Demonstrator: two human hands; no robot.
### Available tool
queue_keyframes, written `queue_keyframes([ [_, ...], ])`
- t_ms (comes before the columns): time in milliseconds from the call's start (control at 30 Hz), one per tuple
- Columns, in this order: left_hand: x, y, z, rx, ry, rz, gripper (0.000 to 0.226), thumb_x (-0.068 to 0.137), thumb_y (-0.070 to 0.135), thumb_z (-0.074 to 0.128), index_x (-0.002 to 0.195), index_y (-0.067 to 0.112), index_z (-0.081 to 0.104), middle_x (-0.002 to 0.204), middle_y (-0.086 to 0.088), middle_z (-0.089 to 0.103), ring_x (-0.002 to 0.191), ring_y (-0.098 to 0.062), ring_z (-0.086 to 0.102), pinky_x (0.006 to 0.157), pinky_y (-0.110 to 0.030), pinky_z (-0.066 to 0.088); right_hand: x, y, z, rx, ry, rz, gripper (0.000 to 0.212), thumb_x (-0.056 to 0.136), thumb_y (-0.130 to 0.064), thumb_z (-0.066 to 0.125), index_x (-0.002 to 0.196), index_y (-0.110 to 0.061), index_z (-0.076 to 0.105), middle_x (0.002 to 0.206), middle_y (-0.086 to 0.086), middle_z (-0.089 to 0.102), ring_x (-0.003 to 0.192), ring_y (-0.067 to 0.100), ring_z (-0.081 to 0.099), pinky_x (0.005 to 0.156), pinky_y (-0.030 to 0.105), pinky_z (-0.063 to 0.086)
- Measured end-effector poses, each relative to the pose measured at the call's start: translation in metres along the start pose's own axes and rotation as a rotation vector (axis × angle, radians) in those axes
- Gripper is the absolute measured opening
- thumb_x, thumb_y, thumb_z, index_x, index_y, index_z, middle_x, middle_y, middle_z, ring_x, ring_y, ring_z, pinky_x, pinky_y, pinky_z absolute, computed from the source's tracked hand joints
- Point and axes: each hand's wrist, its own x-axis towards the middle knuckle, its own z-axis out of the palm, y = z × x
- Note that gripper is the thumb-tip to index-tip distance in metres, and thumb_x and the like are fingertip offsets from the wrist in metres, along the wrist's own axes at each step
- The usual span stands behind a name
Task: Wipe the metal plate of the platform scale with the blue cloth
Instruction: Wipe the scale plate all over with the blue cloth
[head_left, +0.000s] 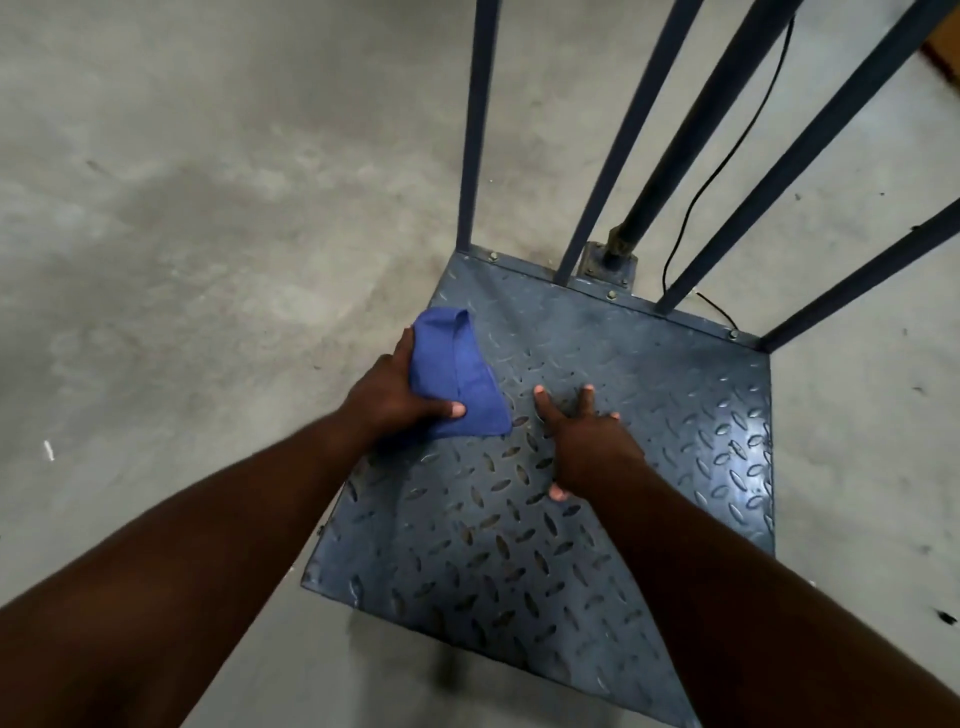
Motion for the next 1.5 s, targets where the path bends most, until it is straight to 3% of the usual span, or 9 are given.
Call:
queue_keyframes([
  [167, -0.054, -0.005, 0.000, -0.118, -0.008, 0.047, 0.130, 0.065, 0.053, 0.099, 0.165, 0.043, 0.016, 0.155, 0.023, 0.037, 0.139, -0.001, 0.039, 0.113, -0.026, 0.034, -0.003, 0.000, -0.001, 0.050, 0.000, -0.003, 0.139, 0.076, -0.012, 0.090, 0.156, -0.054, -0.015, 0.168, 0.015, -0.025, 0.152, 0.057, 0.003, 0.112, 0.069, 0.033],
  [333, -0.130, -0.037, -0.004, -0.193, -0.129, -0.055, 0.121, 0.037, 0.084, 0.090, 0.136, 0.066, 0.023, 0.139, 0.038, 0.045, 0.117, 0.017, 0.052, 0.091, -0.006, 0.045, -0.007, 0.000, -0.005, 0.071, -0.020, -0.006, 0.138, 0.077, -0.010, 0.088, 0.157, -0.054, -0.015, 0.168, 0.015, -0.027, 0.153, 0.056, 0.000, 0.115, 0.068, 0.032],
  [467, -0.121, -0.043, -0.005, -0.111, -0.203, -0.123, 0.149, 0.019, 0.096, 0.082, 0.148, 0.042, 0.032, 0.132, 0.018, 0.057, 0.110, 0.001, 0.057, 0.083, -0.012, 0.044, -0.009, -0.001, -0.007, 0.103, -0.035, -0.004, 0.136, 0.078, -0.007, 0.087, 0.158, -0.053, -0.013, 0.168, 0.015, -0.027, 0.153, 0.056, -0.002, 0.116, 0.068, 0.030],
  [633, -0.059, -0.011, -0.007, -0.036, -0.138, -0.072, 0.174, 0.016, 0.093, 0.084, 0.165, 0.025, 0.022, 0.159, -0.002, 0.048, 0.137, -0.022, 0.052, 0.105, -0.033, 0.044, -0.010, 0.000, -0.007, 0.109, -0.022, -0.019, 0.129, 0.082, -0.009, 0.083, 0.159, -0.052, -0.010, 0.168, 0.015, -0.024, 0.153, 0.056, -0.003, 0.116, 0.068, 0.031],
  [800, -0.014, 0.020, -0.002, -0.050, 0.006, 0.062, 0.111, 0.054, 0.057, 0.102, 0.130, 0.064, 0.022, 0.169, -0.002, 0.038, 0.151, -0.023, 0.042, 0.112, -0.030, 0.035, -0.009, 0.001, -0.008, 0.120, -0.029, -0.023, 0.125, 0.084, -0.013, 0.083, 0.159, -0.052, -0.009, 0.169, 0.015, -0.024, 0.153, 0.056, -0.001, 0.118, 0.067, 0.029],
  [967, -0.057, 0.006, 0.004, -0.120, 0.026, -0.057, 0.118, 0.052, 0.078, 0.092, 0.147, 0.056, 0.027, 0.150, 0.007, 0.053, 0.141, -0.028, 0.054, 0.109, -0.040, 0.043, -0.011, 0.003, -0.010, 0.143, -0.052, -0.045, 0.120, 0.086, -0.015, 0.079, 0.160, -0.051, -0.008, 0.168, 0.014, -0.026, 0.152, 0.056, -0.007, 0.118, 0.068, 0.026],
  [1133, -0.145, -0.052, 0.010, -0.057, -0.007, -0.059, 0.112, 0.049, 0.073, 0.094, 0.144, 0.055, 0.038, 0.140, 0.016, 0.058, 0.135, -0.018, 0.055, 0.102, -0.004, 0.037, -0.009, 0.003, -0.006, 0.117, -0.022, -0.048, 0.111, 0.094, -0.016, 0.072, 0.160, -0.049, -0.010, 0.168, 0.017, -0.026, 0.152, 0.058, -0.004, 0.117, 0.066, 0.030],
  [1300, -0.152, -0.071, 0.009, 0.116, -0.063, -0.130, 0.105, 0.042, 0.083, 0.089, 0.136, 0.056, 0.050, 0.128, 0.006, 0.067, 0.124, -0.022, 0.064, 0.097, -0.026, 0.051, -0.008, 0.002, -0.006, 0.156, -0.026, -0.046, 0.107, 0.096, -0.016, 0.070, 0.160, -0.050, -0.007, 0.168, 0.016, -0.025, 0.152, 0.057, -0.005, 0.118, 0.068, 0.028],
  [1500, -0.036, -0.002, 0.000, -0.001, 0.005, -0.137, 0.107, 0.055, 0.074, 0.078, 0.141, 0.019, 0.048, 0.124, -0.007, 0.067, 0.119, -0.035, 0.066, 0.087, -0.038, 0.046, -0.009, 0.002, -0.009, 0.178, -0.051, -0.046, 0.114, 0.089, -0.015, 0.076, 0.160, -0.050, -0.006, 0.168, 0.013, -0.026, 0.152, 0.056, -0.008, 0.118, 0.071, 0.027],
])
